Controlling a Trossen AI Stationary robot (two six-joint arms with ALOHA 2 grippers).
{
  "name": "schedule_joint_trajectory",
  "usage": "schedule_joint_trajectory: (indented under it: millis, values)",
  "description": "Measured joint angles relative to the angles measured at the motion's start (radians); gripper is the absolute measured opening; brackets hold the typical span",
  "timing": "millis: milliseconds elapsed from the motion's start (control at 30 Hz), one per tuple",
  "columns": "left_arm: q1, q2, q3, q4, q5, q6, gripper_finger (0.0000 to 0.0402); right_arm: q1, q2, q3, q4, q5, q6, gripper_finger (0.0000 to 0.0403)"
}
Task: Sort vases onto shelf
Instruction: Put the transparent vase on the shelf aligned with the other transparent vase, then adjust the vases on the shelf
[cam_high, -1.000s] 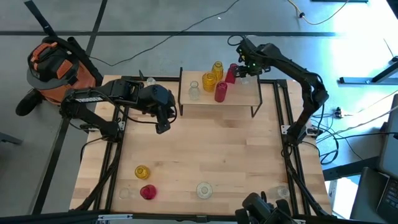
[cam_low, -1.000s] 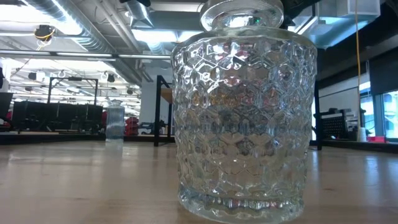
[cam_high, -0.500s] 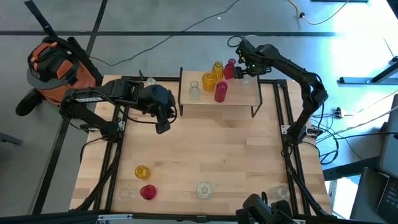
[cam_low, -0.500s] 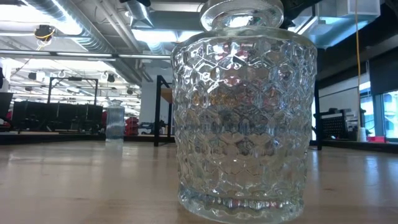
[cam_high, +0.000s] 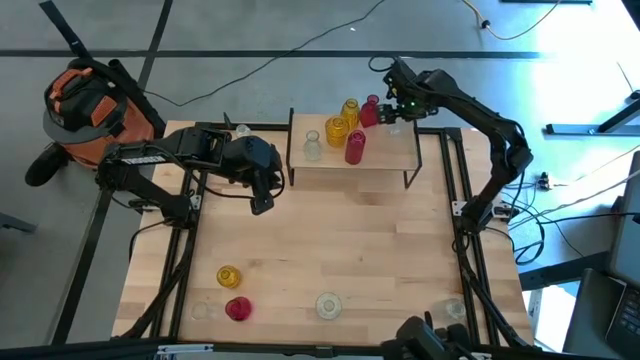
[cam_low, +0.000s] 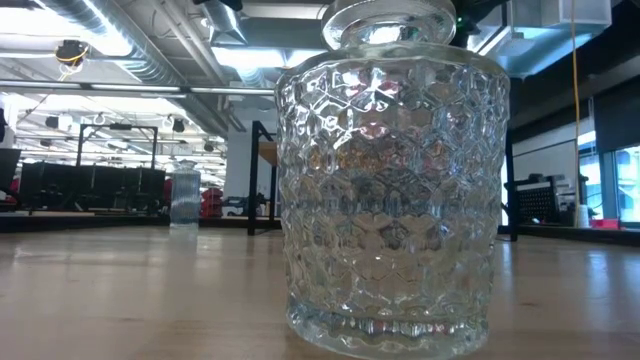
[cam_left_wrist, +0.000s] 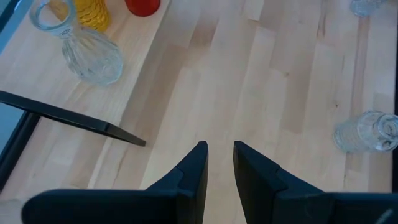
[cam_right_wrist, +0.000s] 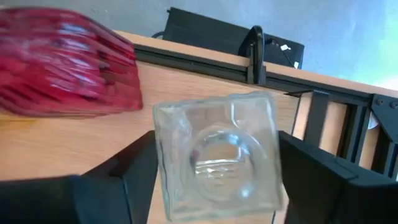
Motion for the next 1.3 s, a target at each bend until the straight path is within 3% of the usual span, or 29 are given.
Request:
schedule_joint_trajectory:
  millis: [200,433,700,933,1300]
  values:
    - [0.0,0.0,0.0,0.0,-0.003,0.016,0.0069,0.0,-0.072,0.0,0.045,-0.052,0.006,0.0276]
    - [0.0,0.0,0.0,0.001,-0.023,0.016,0.0069,0.0,-0.124,0.012,0.269,-0.175,0.019,0.0277]
    - [0.0,0.0,0.0,0.001,-0.022,0.007,0.0069,-0.002,-0.108,0.073,0.276,-0.076,-0.017,0.0273]
    - [0.0,0.0,0.0,0.001,-0.01,-0.016,0.0069,-0.008,-0.031,0.129,0.276,-0.088,-0.063,0.0222]
    - [0.0,0.0,0.0,0.001,-0.01,-0.032,0.0069,-0.007,0.118,0.347,0.202,-0.137,-0.118,0.0143]
